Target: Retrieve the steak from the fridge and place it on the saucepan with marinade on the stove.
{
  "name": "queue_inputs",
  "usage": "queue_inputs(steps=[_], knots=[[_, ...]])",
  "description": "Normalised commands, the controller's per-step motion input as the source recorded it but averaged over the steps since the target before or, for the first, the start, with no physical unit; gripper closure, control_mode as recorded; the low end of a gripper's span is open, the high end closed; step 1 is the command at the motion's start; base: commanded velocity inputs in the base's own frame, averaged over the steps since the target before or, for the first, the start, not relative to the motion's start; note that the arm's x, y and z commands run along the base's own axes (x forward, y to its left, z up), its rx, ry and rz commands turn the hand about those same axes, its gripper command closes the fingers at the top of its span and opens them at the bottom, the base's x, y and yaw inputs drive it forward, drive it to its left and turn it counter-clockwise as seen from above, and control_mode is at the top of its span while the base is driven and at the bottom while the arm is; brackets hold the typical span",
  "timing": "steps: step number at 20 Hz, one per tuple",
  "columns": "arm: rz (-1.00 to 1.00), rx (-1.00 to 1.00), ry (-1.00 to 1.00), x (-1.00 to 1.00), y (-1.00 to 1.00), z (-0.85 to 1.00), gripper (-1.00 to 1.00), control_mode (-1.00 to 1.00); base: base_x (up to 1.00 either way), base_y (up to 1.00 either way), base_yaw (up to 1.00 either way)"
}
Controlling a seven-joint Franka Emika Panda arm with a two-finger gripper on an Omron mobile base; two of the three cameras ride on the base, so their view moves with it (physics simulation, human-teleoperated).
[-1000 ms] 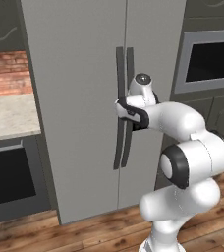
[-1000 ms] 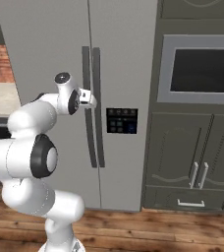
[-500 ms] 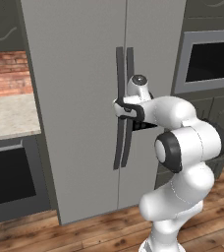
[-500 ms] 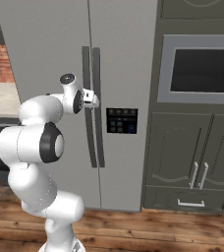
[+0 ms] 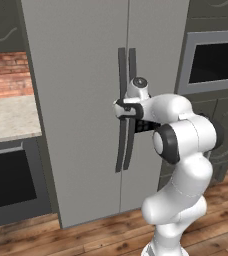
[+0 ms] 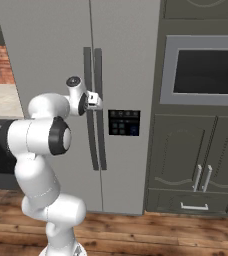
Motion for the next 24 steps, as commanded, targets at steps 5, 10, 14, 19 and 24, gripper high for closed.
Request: queue_inputs(steps=[5, 10, 14, 19, 24], knots=[[0.0, 0.04, -0.04, 0.26, 0.0, -0.13, -1.0, -1.0, 0.0, 0.0, 0.0], [0.0, 0.0, -0.07, 0.26, 0.0, -0.13, -1.0, -1.0, 0.0, 0.0, 0.0], [0.0, 0.0, -0.06, 0.25, 0.0, -0.15, -1.0, -1.0, 0.0, 0.0, 0.0], [0.0, 0.0, -0.01, 0.26, 0.0, -0.16, -1.0, -1.0, 0.0, 0.0, 0.0], [0.0, 0.0, 0.0, 0.31, 0.01, -0.12, -1.0, -1.0, 0.0, 0.0, 0.0]])
